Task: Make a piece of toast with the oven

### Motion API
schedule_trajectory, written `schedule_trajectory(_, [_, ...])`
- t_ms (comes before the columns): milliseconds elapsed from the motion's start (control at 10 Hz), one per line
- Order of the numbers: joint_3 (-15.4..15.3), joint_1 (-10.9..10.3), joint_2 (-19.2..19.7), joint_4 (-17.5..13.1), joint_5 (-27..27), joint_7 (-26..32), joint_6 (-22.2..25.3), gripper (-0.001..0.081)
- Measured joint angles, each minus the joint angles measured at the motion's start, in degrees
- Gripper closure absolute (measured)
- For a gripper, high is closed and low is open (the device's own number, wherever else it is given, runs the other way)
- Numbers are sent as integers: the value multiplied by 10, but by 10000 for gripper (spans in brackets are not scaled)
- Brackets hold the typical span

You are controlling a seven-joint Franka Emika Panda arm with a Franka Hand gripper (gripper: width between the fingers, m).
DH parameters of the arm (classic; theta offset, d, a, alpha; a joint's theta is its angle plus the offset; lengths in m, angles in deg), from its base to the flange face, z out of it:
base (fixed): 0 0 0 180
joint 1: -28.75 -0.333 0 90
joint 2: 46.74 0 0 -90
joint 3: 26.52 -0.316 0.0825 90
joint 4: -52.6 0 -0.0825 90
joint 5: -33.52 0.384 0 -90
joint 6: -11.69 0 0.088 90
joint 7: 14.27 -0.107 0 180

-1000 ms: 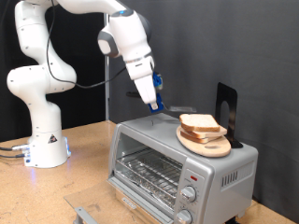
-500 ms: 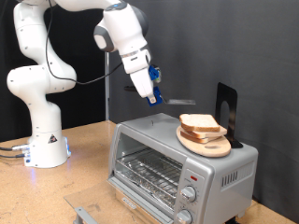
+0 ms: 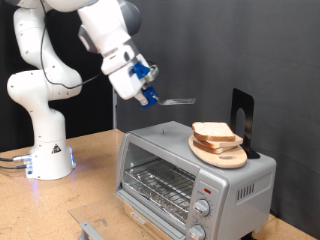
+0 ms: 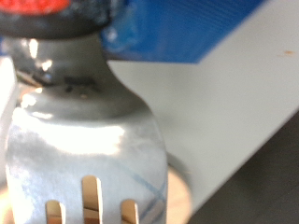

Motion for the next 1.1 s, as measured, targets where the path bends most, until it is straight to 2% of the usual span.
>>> schedule_trajectory(200, [16, 45, -4, 3, -33, -15, 35, 366])
schedule_trajectory(400, [38, 73, -4, 3, -59, -6, 66, 366])
schedule_trajectory(600, [61, 78, -4, 3, -61, 17, 82, 366])
schedule_trajectory(800, [55, 78, -2, 3, -69, 14, 83, 366])
schedule_trajectory(1100, [35, 78, 26, -18, -119, 5, 88, 366])
